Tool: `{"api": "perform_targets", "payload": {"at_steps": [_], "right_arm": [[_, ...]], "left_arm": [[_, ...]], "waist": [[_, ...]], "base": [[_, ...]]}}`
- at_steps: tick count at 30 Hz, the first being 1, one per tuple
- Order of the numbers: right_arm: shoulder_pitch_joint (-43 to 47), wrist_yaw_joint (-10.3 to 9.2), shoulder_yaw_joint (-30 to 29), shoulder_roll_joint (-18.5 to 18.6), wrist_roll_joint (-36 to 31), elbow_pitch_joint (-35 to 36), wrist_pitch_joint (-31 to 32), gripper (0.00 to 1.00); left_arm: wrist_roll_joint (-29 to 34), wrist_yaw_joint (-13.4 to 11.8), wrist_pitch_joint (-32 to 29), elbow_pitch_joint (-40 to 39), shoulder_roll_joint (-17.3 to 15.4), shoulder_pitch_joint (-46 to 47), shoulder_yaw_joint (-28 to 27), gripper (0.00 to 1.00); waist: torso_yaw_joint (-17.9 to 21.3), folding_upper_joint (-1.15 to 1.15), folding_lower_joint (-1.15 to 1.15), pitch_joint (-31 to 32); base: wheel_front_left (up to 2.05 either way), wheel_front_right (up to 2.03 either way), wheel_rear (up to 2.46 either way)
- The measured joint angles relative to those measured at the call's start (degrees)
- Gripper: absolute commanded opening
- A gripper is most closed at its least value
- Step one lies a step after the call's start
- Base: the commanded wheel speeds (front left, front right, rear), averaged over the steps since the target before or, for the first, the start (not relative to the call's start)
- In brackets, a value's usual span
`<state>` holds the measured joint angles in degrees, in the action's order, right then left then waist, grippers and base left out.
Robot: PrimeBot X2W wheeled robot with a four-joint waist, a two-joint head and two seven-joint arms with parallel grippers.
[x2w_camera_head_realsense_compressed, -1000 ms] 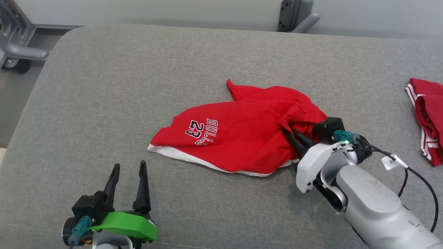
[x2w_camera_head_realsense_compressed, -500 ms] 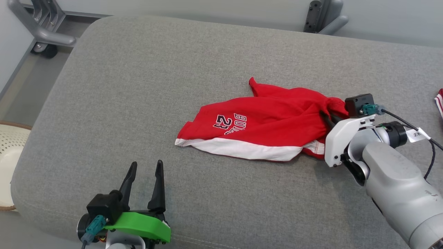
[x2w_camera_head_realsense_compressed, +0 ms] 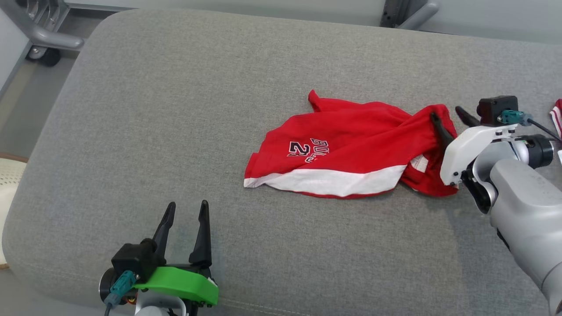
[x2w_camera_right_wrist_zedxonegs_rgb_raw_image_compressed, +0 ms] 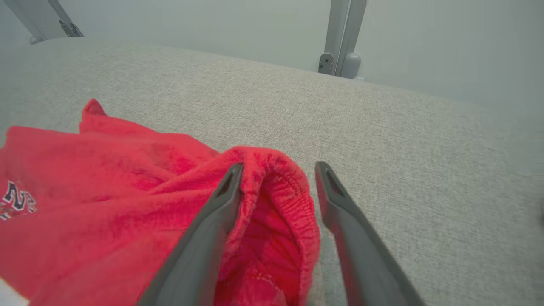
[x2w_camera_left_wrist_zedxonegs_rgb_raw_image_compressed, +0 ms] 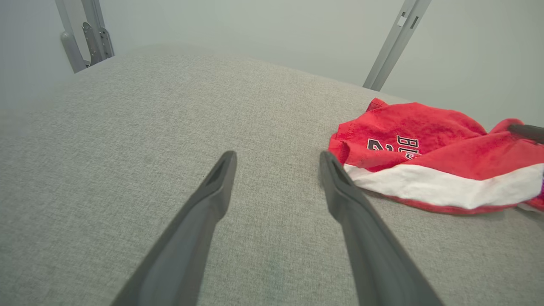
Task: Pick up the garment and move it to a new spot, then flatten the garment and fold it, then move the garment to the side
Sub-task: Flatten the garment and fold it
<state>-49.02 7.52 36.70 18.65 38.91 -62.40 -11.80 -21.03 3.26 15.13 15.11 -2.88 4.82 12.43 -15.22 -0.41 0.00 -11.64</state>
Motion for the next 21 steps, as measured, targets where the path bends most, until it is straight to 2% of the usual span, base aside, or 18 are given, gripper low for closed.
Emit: {"api": "perform_targets", "payload": {"at_steps": [7,13,17,21], "right_arm": [[0.77,0.00,3.12,4.86,2.61,7.90,-2.12,1.00],[8.18,0.00,5.70,8.50,5.38,19.57,-2.96,1.00],[13.52,-0.01,0.20,10.13,5.46,27.16,-3.18,1.00],[20.30,-0.01,-8.57,9.06,0.56,33.34,-3.19,1.00]], "left_arm": [[0.13,0.01,0.00,-0.64,0.00,0.47,0.32,1.00],[0.44,-0.01,0.00,-1.62,0.01,0.52,0.38,1.00],[0.73,-0.03,0.00,-2.36,0.01,0.52,-0.26,1.00],[1.12,-0.23,0.00,-3.56,0.01,0.49,-1.23,1.00]], "waist": [[2.65,0.00,0.00,-0.17],[4.78,0.00,0.00,-0.23],[5.96,0.00,0.00,-0.28],[7.12,0.00,0.00,-0.12]], "base": [[0.00,0.00,0.00],[0.00,0.00,0.00],[0.00,0.00,0.00],[0.00,0.00,0.00]]}}
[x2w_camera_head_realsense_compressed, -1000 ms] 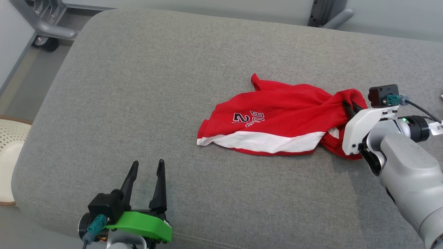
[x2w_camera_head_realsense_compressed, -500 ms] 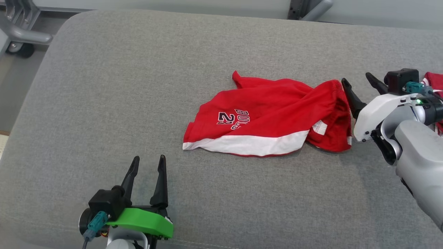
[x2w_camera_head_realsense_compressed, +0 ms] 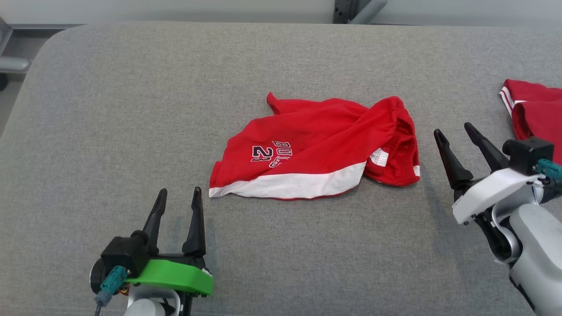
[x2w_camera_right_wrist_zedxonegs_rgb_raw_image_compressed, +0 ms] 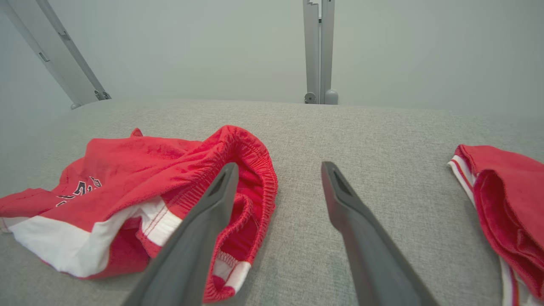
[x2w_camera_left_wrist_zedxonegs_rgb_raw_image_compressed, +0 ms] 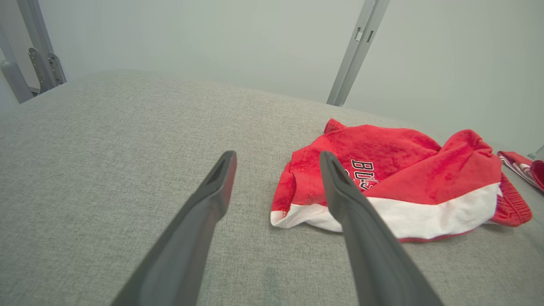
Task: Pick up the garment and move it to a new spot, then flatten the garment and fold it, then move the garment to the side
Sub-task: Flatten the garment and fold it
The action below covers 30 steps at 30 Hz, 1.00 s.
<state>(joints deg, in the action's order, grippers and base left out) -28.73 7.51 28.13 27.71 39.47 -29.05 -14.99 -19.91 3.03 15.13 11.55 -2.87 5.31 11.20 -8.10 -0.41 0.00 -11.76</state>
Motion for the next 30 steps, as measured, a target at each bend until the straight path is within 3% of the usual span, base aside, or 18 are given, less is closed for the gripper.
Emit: {"api": "perform_targets", "payload": {"at_steps": [4,10,18,30], "right_arm": [[8.79,0.00,-13.59,-5.83,-9.53,7.75,-0.01,1.00],[17.64,0.00,-23.82,-14.40,-21.02,17.09,-0.01,1.00],[22.25,0.00,-24.99,-20.83,-26.96,22.48,-0.04,1.00],[25.40,0.00,-24.70,-24.26,-30.14,22.46,-0.04,1.00]], "left_arm": [[0.76,-0.02,0.00,-0.90,0.01,-0.40,-1.29,1.00],[1.22,-0.03,0.00,-1.44,0.01,-1.55,-2.89,1.00],[1.45,-0.14,0.00,-2.01,0.02,-3.91,-4.45,1.00],[1.13,-0.52,0.00,-2.48,0.01,-7.14,-6.06,1.00]], "waist": [[1.34,0.00,0.00,0.96],[2.72,0.00,0.00,2.77],[4.17,0.00,0.00,5.36],[5.85,0.00,0.00,9.25]], "base": [[0.00,0.00,0.00],[0.00,0.00,0.00],[0.00,0.00,0.00],[0.00,0.00,0.00]]}}
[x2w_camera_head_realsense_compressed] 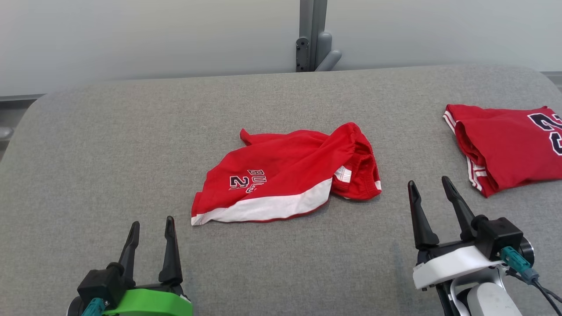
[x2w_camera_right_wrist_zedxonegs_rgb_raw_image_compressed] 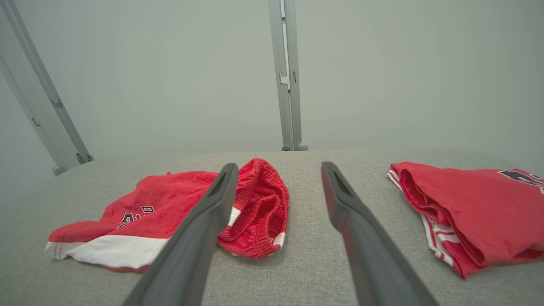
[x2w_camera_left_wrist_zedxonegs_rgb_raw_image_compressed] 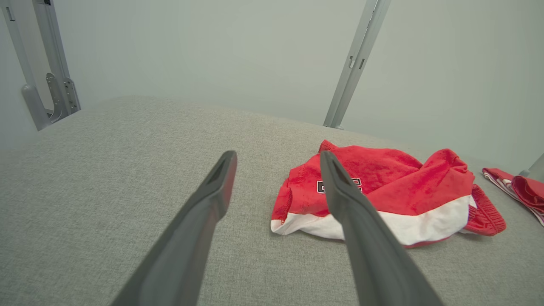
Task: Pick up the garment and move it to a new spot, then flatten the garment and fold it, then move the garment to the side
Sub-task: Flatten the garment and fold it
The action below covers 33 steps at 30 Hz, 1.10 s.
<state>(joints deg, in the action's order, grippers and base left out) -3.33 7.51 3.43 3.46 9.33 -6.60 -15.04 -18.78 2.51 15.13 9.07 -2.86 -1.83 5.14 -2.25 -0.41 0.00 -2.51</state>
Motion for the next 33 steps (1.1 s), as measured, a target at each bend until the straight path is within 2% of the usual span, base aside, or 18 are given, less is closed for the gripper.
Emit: {"api": "perform_targets", "payload": {"at_steps": [15,27,33], "right_arm": [[-0.96,0.00,2.01,-0.52,1.12,-7.12,0.00,1.00],[-12.85,0.00,6.22,1.23,5.46,-23.37,0.90,1.00],[-18.51,0.00,9.29,2.31,10.92,-31.50,1.01,1.00]], "left_arm": [[0.16,0.01,0.00,1.56,0.00,0.01,0.77,1.00],[0.73,0.51,0.00,3.07,0.00,0.88,2.86,1.00],[0.78,0.59,0.00,3.27,0.00,1.47,3.30,1.00]], "waist": [[-0.01,0.00,0.00,0.55],[-3.64,0.00,0.00,-1.17],[-6.23,0.00,0.00,-2.52]], "base": [[0.00,0.00,0.00],[0.00,0.00,0.00],[0.00,0.00,0.00]]}}
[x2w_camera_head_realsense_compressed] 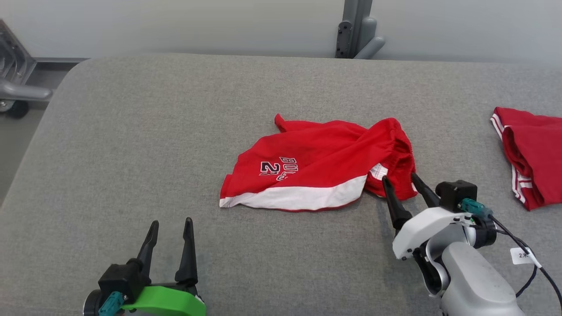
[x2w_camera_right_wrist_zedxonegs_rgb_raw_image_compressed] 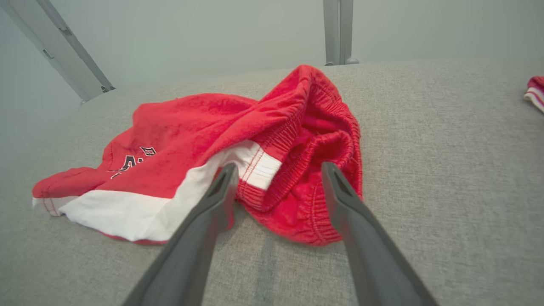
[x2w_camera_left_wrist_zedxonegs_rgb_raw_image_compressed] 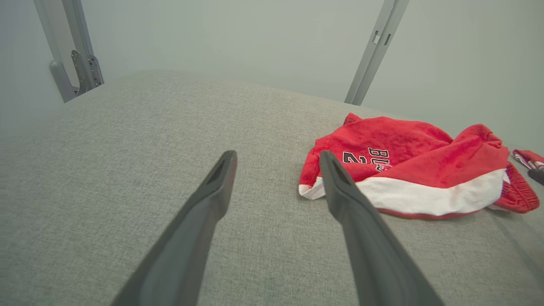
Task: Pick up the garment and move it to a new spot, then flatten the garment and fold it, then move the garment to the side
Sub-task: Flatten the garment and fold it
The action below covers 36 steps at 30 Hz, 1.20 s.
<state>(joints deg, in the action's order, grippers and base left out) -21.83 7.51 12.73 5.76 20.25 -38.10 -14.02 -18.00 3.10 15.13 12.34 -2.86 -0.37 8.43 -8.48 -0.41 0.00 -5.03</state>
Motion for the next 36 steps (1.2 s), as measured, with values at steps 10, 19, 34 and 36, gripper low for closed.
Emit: {"api": "perform_targets", "payload": {"at_steps": [10,19,34,36], "right_arm": [[-6.59,0.00,5.90,1.70,8.98,-8.84,-0.12,1.00],[-9.44,0.00,11.47,3.08,17.10,-11.05,-0.19,1.00],[-10.81,0.00,19.71,8.22,24.01,-5.17,-0.93,0.00],[-9.77,0.00,19.71,8.98,23.94,-3.24,-0.96,0.00]], "left_arm": [[0.24,0.23,0.00,0.21,0.00,1.12,0.09,1.00],[0.32,0.22,0.00,0.11,0.00,1.54,0.13,1.00],[-0.01,0.52,0.00,1.02,0.00,2.27,1.11,1.00],[-0.22,1.10,0.00,2.11,-0.01,2.41,2.05,1.00]], "waist": [[-3.18,0.00,0.00,-2.82],[-3.92,0.00,0.00,-4.18],[-2.44,0.00,0.00,-5.09],[-2.00,0.00,0.00,-5.06]], "base": [[0.00,0.00,0.00],[0.00,0.00,0.00],[0.00,0.00,0.00],[0.00,0.00,0.00]]}}
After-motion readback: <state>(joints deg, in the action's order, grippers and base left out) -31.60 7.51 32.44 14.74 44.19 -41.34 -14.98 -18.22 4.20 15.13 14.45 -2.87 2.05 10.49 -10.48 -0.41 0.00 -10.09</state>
